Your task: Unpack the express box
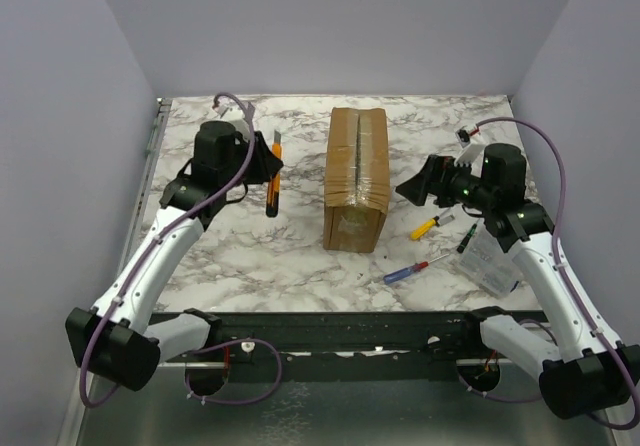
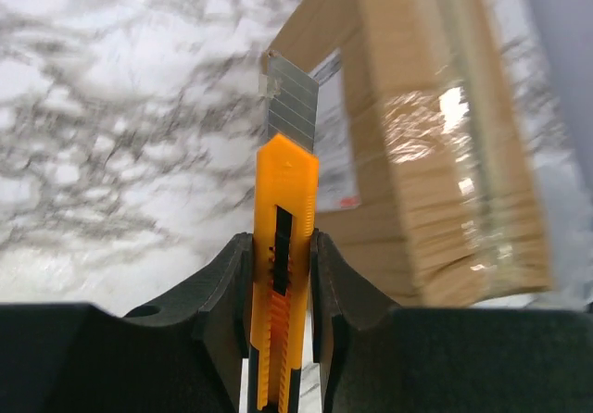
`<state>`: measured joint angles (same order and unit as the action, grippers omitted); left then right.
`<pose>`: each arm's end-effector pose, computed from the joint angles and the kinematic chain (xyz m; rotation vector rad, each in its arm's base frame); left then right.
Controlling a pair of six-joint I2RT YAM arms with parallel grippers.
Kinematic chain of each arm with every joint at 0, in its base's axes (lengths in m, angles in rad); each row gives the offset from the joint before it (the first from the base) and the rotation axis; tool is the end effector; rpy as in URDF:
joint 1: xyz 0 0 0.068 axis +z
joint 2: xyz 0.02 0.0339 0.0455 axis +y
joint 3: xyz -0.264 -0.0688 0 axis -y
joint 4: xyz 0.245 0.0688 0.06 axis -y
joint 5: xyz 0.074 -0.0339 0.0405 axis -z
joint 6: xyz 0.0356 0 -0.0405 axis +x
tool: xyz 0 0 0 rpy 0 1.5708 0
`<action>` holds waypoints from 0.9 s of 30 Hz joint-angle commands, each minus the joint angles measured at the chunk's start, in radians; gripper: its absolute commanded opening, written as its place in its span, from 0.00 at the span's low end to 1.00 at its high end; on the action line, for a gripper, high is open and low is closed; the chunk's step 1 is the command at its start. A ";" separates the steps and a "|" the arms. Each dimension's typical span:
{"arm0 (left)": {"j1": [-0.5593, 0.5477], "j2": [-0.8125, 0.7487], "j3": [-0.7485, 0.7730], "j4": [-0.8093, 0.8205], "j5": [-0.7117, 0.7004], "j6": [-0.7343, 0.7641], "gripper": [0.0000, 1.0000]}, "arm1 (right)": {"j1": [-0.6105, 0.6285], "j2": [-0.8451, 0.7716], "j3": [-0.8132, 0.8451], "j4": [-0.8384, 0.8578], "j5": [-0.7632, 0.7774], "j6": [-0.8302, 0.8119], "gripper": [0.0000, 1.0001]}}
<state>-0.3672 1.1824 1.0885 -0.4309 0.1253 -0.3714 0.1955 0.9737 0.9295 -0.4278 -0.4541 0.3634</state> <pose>0.2450 -0.0990 0.3398 0.0730 2.1425 -0.5712 0.2063 0.0568 0.3327 -0.1181 2.0848 0.8083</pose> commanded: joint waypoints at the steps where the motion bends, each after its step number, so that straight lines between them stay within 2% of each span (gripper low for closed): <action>1: 0.012 -0.043 0.112 0.091 0.152 -0.211 0.00 | 0.018 0.033 0.065 0.068 -0.092 -0.016 1.00; 4: 0.013 -0.028 0.155 0.200 0.210 -0.359 0.00 | 0.097 0.044 0.072 0.138 -0.065 0.012 1.00; 8: 0.013 -0.001 0.175 0.331 0.237 -0.596 0.00 | 0.320 0.045 0.092 0.256 0.036 -0.027 1.00; 12: 0.014 0.019 0.117 0.440 0.246 -0.873 0.00 | 0.572 0.041 0.085 0.407 0.285 -0.097 1.00; 14: 0.013 0.025 0.060 0.513 0.262 -1.033 0.00 | 0.654 0.028 0.034 0.551 0.419 -0.087 1.00; 18: 0.013 -0.001 -0.092 0.660 0.247 -1.243 0.00 | 0.684 0.045 -0.068 0.836 0.548 -0.046 1.00; 23: 0.011 -0.059 -0.204 0.672 0.185 -1.346 0.00 | 0.709 0.158 -0.039 0.958 0.602 -0.040 0.99; 27: 0.007 -0.094 -0.247 0.672 0.160 -1.370 0.00 | 0.760 0.212 -0.034 1.048 0.676 -0.096 0.98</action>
<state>-0.3557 1.1553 0.8593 0.1581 0.3309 -1.6138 0.9081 1.1473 0.8780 0.4496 0.0917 0.3122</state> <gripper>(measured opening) 0.304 0.991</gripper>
